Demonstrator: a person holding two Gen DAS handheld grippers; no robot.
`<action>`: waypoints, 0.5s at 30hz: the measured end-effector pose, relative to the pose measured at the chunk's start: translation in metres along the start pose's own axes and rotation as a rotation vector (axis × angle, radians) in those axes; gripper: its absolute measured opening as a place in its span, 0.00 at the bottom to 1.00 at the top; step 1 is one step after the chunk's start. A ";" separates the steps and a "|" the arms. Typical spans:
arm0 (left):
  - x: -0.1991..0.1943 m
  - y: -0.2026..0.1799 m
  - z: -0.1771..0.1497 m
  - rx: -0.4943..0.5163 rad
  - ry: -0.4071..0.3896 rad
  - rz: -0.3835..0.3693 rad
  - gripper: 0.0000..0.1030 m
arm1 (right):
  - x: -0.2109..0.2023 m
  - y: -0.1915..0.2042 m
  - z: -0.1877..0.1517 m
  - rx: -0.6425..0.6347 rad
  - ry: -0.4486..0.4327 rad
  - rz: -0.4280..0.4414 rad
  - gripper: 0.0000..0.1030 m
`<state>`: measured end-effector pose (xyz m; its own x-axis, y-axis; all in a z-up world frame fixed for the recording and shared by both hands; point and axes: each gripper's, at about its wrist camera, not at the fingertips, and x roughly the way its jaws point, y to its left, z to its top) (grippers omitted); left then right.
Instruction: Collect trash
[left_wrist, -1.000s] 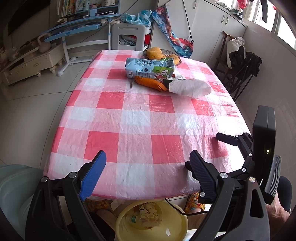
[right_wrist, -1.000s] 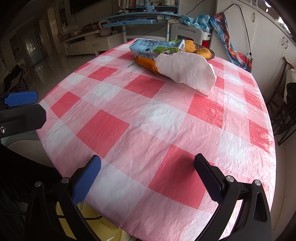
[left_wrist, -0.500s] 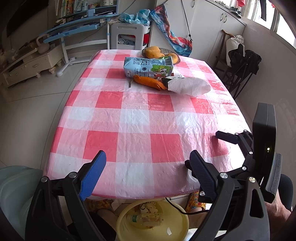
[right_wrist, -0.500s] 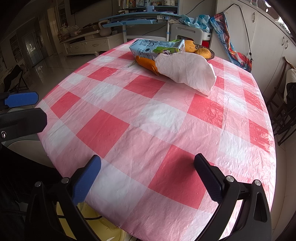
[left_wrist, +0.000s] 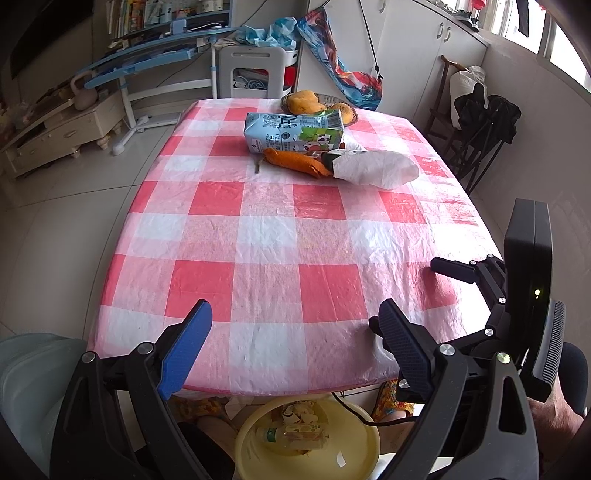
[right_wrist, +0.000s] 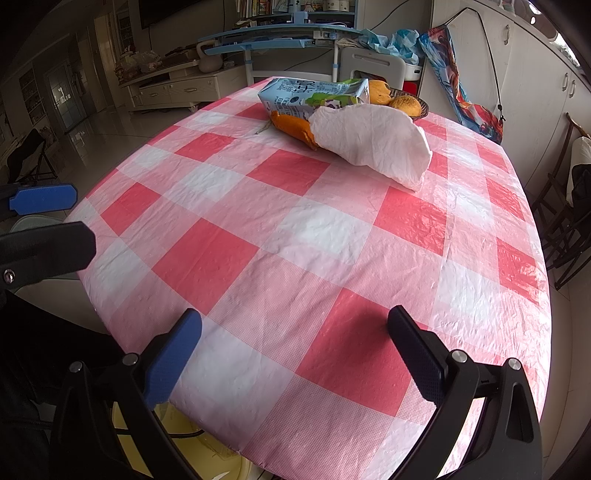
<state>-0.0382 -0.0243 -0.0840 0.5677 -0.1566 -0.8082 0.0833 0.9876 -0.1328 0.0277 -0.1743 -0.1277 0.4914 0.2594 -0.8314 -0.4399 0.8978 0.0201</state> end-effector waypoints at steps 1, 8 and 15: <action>0.001 -0.001 0.001 0.000 0.000 0.000 0.86 | 0.000 0.000 0.000 0.000 0.000 0.000 0.93; 0.002 -0.002 0.002 0.002 0.001 0.001 0.86 | 0.000 0.000 0.000 0.000 0.000 0.000 0.93; 0.001 -0.001 0.001 0.004 0.002 0.002 0.86 | 0.000 0.000 0.000 0.000 0.000 0.000 0.93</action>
<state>-0.0368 -0.0258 -0.0841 0.5660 -0.1546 -0.8098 0.0858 0.9880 -0.1287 0.0278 -0.1742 -0.1278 0.4917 0.2593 -0.8313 -0.4395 0.8980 0.0201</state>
